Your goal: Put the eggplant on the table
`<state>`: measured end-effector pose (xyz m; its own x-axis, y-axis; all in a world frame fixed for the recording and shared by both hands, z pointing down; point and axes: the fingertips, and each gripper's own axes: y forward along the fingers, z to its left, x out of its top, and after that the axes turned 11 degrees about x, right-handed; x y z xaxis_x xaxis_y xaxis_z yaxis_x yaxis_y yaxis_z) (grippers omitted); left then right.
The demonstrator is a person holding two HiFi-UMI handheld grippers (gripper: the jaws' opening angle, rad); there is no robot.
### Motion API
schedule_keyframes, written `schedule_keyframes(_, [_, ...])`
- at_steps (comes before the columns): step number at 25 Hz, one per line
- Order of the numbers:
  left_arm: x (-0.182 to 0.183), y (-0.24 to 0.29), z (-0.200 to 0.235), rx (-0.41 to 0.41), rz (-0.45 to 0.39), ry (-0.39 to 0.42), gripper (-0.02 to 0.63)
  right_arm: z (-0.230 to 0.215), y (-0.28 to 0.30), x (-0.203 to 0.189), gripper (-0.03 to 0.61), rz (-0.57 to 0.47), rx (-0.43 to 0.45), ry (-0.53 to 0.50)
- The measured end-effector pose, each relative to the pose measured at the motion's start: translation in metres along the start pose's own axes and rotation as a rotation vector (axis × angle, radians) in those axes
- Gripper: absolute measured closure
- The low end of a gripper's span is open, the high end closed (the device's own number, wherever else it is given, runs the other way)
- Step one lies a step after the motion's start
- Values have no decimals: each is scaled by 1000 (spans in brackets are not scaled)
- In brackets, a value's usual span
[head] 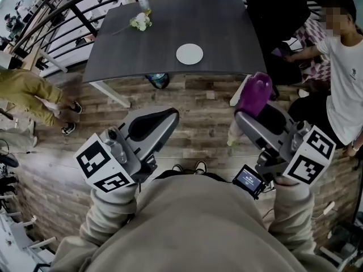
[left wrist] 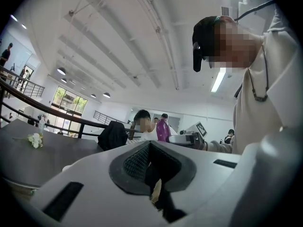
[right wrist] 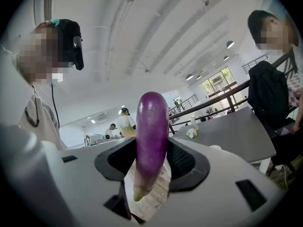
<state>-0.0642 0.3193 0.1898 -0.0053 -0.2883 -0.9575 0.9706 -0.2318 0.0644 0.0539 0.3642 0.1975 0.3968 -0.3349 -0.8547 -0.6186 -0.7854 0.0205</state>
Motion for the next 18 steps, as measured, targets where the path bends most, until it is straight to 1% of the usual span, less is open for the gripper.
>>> schedule_keyframes(2, [-1,3,-2,0,6,8,609,1,-1,0,367,-5,15,-1])
schedule_keyframes(5, [6,13,-4,4,-3,31,609,-4,-5,6,368,-5,28,-19])
schedule_keyframes(10, [15,17,-11,-1,-48,-11,609,-9,-15,7,367,-14,43,-17])
schedule_keyframes(14, [14,14,-10,17,-38,4,609,-8,-15,7,368,-15,61,-14])
schedule_keyframes(18, [16,12,-4,33,-36,0,609,-9,-12,10,367,-9,65,-11])
